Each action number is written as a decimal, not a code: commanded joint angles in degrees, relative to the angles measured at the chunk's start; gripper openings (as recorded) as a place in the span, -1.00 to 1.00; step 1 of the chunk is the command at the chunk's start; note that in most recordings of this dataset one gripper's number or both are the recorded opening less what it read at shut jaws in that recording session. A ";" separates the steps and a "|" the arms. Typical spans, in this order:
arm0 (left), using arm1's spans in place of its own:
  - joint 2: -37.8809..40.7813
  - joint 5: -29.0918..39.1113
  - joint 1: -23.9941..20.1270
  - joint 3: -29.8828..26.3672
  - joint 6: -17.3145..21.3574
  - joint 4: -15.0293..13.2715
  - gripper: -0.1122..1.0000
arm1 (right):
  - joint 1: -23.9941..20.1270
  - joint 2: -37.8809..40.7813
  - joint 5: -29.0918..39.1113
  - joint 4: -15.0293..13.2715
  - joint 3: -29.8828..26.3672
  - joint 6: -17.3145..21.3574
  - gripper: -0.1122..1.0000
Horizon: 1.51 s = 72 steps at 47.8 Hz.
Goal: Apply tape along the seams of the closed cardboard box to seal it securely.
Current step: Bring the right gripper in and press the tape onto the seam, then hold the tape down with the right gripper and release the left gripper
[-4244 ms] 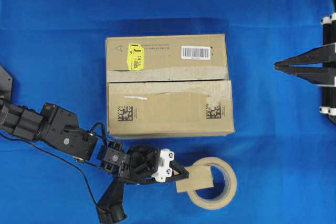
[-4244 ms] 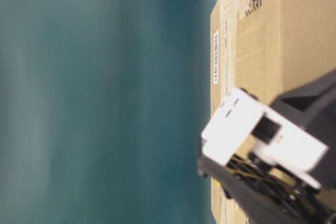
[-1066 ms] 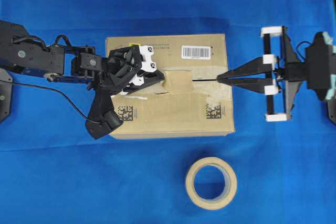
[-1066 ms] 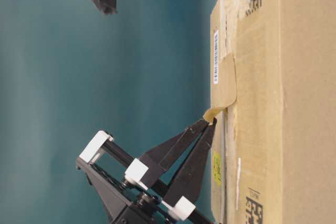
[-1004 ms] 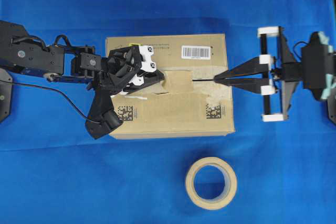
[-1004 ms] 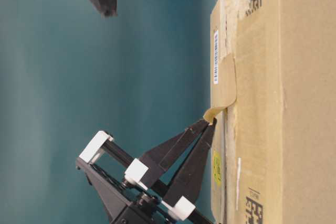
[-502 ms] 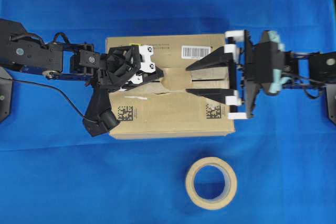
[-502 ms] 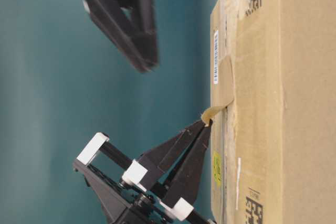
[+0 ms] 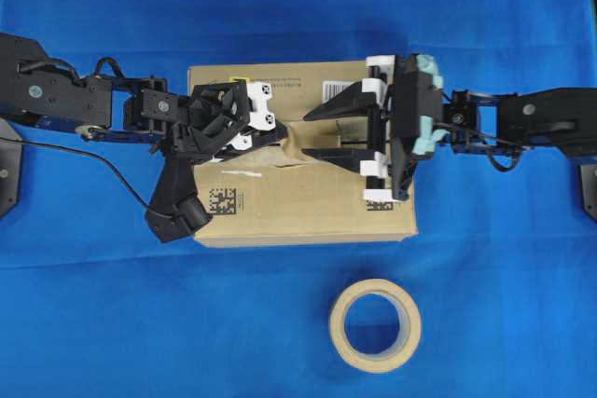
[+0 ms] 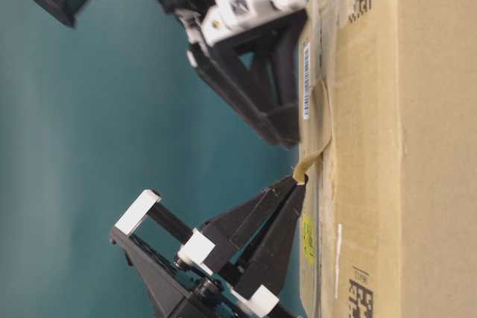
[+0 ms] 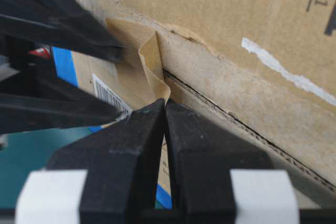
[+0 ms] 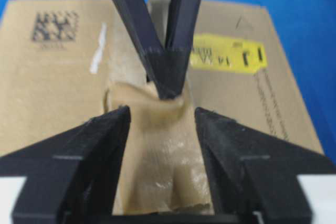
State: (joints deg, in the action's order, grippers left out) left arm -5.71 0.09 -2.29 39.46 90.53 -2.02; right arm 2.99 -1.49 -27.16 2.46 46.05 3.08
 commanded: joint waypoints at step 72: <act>0.79 11.25 -2.37 -5.71 -0.79 0.18 0.29 | 0.35 2.81 -1.32 0.00 -0.53 0.53 -0.15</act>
State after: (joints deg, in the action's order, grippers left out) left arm -4.75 9.05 -4.22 35.68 89.82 -1.93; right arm 3.60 2.02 -28.21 2.55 45.88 3.60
